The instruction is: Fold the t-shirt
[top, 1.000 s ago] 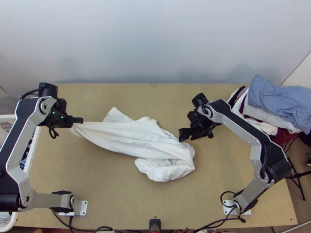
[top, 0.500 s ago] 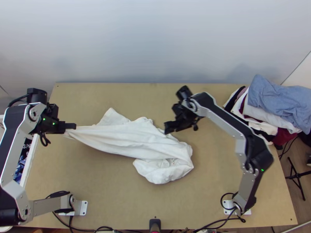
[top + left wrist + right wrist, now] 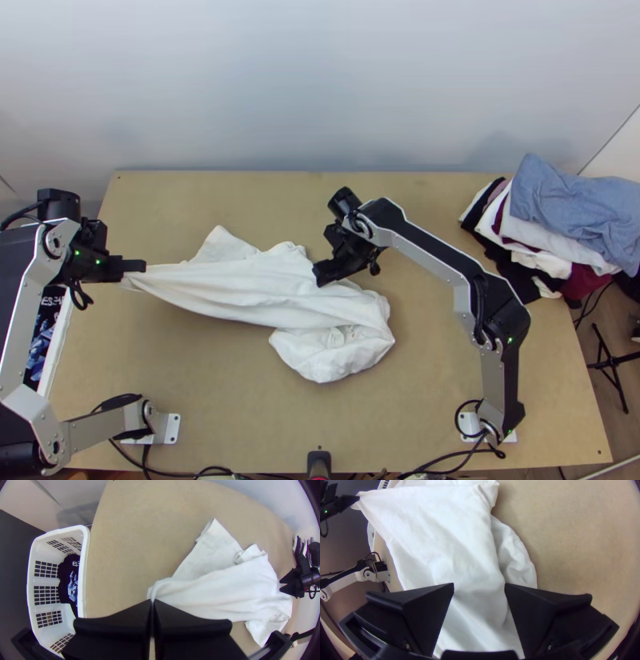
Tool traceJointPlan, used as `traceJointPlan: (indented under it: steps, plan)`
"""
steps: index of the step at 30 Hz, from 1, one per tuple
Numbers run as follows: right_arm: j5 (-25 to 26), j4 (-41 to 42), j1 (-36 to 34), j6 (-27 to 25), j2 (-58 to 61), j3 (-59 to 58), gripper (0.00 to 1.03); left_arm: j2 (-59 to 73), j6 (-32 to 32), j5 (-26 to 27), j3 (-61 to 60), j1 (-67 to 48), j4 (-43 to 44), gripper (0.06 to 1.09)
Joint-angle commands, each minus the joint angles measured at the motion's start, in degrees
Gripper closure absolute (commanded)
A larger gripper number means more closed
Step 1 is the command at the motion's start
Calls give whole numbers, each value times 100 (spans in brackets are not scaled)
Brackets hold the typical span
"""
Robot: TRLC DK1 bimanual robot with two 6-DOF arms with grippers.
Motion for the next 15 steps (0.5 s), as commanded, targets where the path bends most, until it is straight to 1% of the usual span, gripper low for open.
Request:
traceJointPlan:
  steps: [1, 5, 6, 7, 9, 10, 15]
  plan:
    - [4, 561, 75, 56, -17, -473, 48, -16, 16, 31, -21, 32, 22, 104]
    - [12, 860, 250, 74, 62, -693, 48, -8, 7, 31, -12, 6, 39, 104]
    - [21, 913, 277, 74, 62, -719, 51, -8, 16, 31, -12, 15, 39, 105]
    - [30, 1000, 294, 65, 27, -728, 64, -16, 25, 31, -3, 23, 39, 104]
    - [100, 1352, 303, 56, -184, -807, 92, -25, 42, 31, 6, 59, 48, 104]
    - [188, 1449, 303, 38, -290, -807, 100, -34, 51, 22, 6, 76, 39, 104]
    - [232, 1352, 145, 21, -826, -755, 100, -43, 77, 31, -47, 199, 83, 104]
